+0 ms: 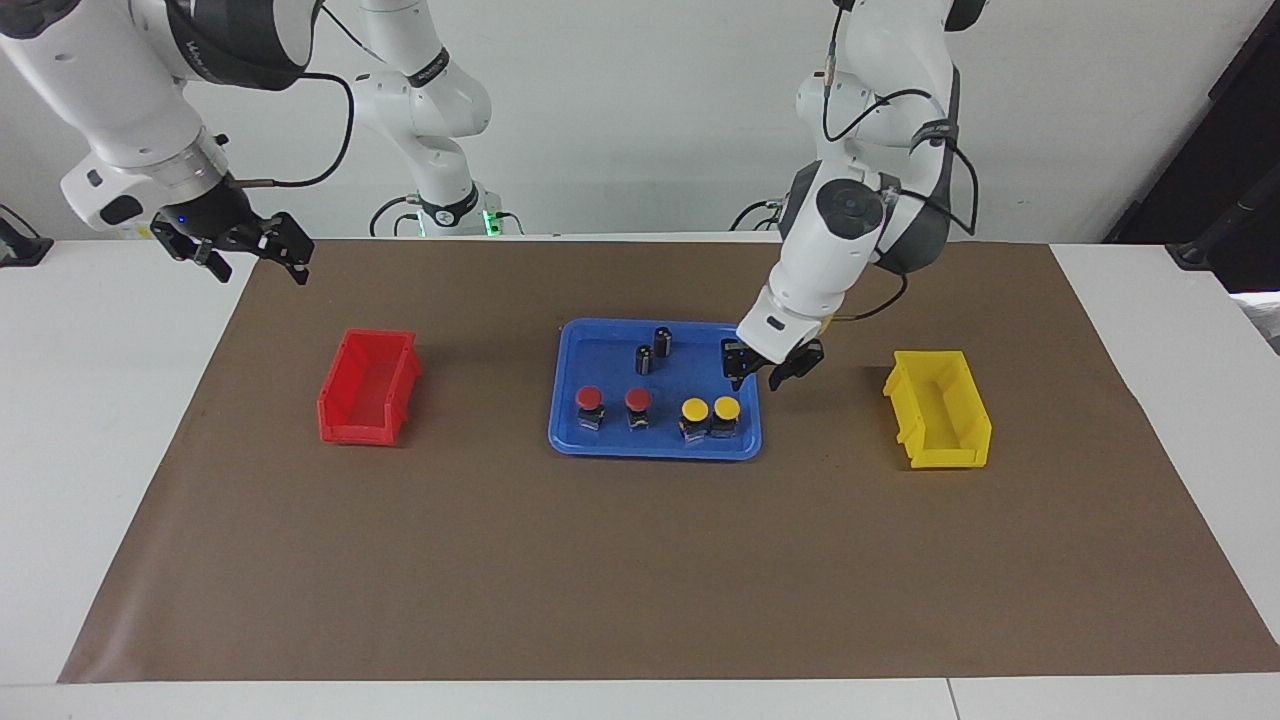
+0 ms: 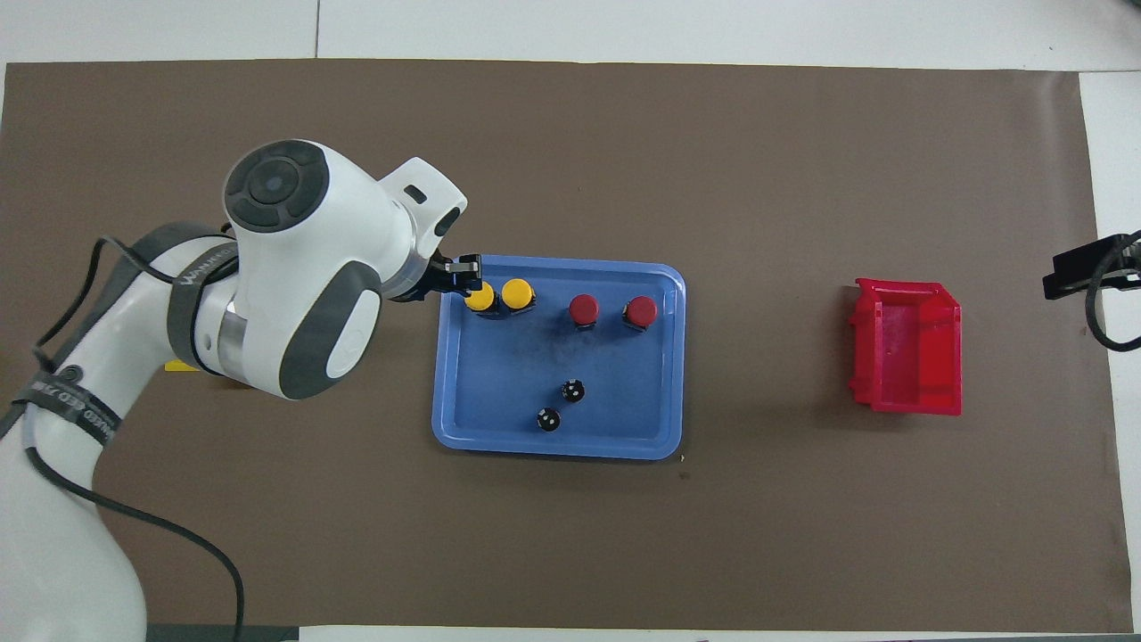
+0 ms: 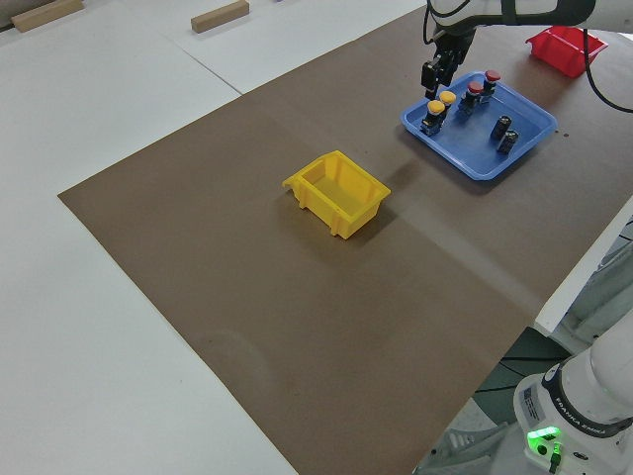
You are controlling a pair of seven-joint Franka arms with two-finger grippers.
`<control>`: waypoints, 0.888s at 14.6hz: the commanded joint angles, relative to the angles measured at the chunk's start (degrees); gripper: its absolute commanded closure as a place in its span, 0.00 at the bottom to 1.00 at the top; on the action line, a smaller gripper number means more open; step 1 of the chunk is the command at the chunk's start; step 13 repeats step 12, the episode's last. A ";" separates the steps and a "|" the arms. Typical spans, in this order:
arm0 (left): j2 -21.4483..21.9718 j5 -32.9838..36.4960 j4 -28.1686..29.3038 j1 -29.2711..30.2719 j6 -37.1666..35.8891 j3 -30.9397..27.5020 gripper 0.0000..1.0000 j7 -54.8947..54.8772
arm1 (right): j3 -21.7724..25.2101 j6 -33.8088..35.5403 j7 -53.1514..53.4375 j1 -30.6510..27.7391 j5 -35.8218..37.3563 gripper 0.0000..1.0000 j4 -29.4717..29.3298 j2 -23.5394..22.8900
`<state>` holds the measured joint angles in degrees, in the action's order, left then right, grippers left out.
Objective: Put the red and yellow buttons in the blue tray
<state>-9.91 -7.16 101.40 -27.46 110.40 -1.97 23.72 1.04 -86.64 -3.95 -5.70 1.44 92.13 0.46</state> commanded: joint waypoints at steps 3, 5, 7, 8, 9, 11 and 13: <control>7.88 1.08 -3.75 4.94 -13.52 -8.12 0.00 -9.09 | -0.42 0.95 -0.36 -0.54 0.84 0.00 -1.52 -0.98; 8.94 4.86 -7.17 7.50 -19.05 -8.92 0.00 -20.15 | -0.51 0.33 -0.53 -0.37 1.54 0.00 -1.61 -0.98; 9.55 4.87 -9.37 10.92 -22.66 -9.45 0.00 -22.66 | -0.51 0.42 -0.62 -0.46 1.46 0.00 -1.61 -0.98; 10.17 5.13 -10.16 11.11 -24.16 -9.45 0.00 -23.10 | -0.51 0.77 -0.54 -0.37 1.11 0.00 -1.61 -0.98; 10.78 5.22 -10.35 11.63 -24.96 -9.89 0.00 -23.28 | -0.60 0.95 -0.27 -0.11 1.02 0.00 -1.87 -0.81; 11.84 5.22 -10.44 12.17 -25.50 -9.89 0.00 -23.46 | -0.77 1.04 -0.36 -0.10 0.93 0.00 -1.96 -0.89; 11.93 5.22 -10.44 12.17 -25.41 -9.80 0.00 -23.37 | -0.77 1.38 -0.36 -0.11 0.84 0.00 -2.22 -0.89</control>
